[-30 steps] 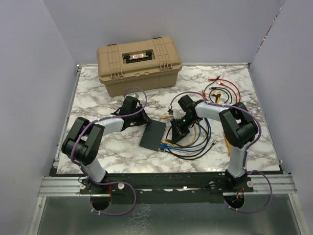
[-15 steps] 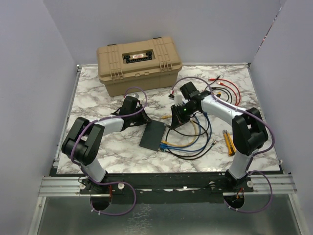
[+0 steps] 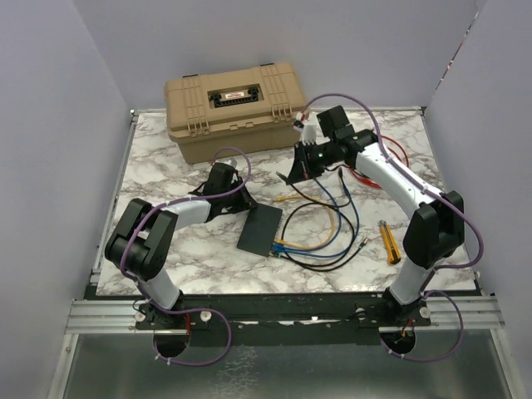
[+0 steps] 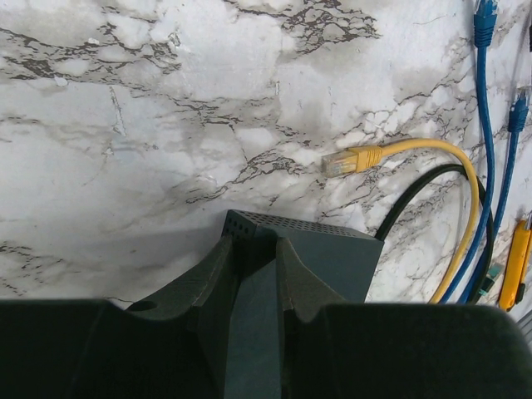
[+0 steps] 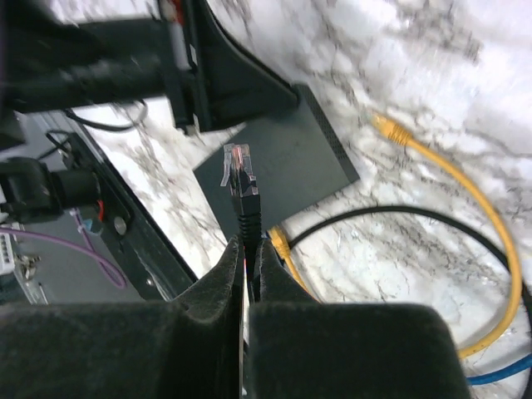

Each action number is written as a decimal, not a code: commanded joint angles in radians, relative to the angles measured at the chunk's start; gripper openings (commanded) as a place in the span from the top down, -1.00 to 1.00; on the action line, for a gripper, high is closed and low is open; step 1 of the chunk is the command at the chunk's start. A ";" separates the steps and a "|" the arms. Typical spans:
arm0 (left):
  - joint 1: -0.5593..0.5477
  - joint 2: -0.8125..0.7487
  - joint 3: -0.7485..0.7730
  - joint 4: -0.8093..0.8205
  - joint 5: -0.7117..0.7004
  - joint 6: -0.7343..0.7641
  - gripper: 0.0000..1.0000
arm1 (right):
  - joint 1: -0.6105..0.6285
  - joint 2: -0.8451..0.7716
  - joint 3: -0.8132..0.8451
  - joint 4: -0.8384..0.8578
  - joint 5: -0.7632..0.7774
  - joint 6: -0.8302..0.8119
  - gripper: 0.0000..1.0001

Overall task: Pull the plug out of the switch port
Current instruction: Pick up the connector from the center of the board, then place the connector at the center of the board.

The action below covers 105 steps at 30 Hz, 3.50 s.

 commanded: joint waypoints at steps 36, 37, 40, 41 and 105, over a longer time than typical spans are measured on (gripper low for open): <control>-0.023 0.042 -0.059 -0.306 -0.057 0.104 0.97 | -0.381 0.162 0.641 -0.029 0.056 0.141 0.99; -0.023 0.044 -0.060 -0.305 -0.056 0.105 0.97 | -0.392 0.186 0.684 -0.041 0.067 0.135 0.99; -0.023 0.050 -0.060 -0.303 -0.052 0.112 0.97 | -0.427 0.251 0.756 -0.058 0.085 0.124 0.99; -0.023 0.051 -0.059 -0.302 -0.051 0.114 0.97 | -0.437 0.270 0.774 -0.060 0.093 0.120 0.99; -0.023 -0.004 -0.003 -0.280 -0.029 0.093 0.69 | -0.414 0.027 -0.104 0.131 0.035 0.083 -0.69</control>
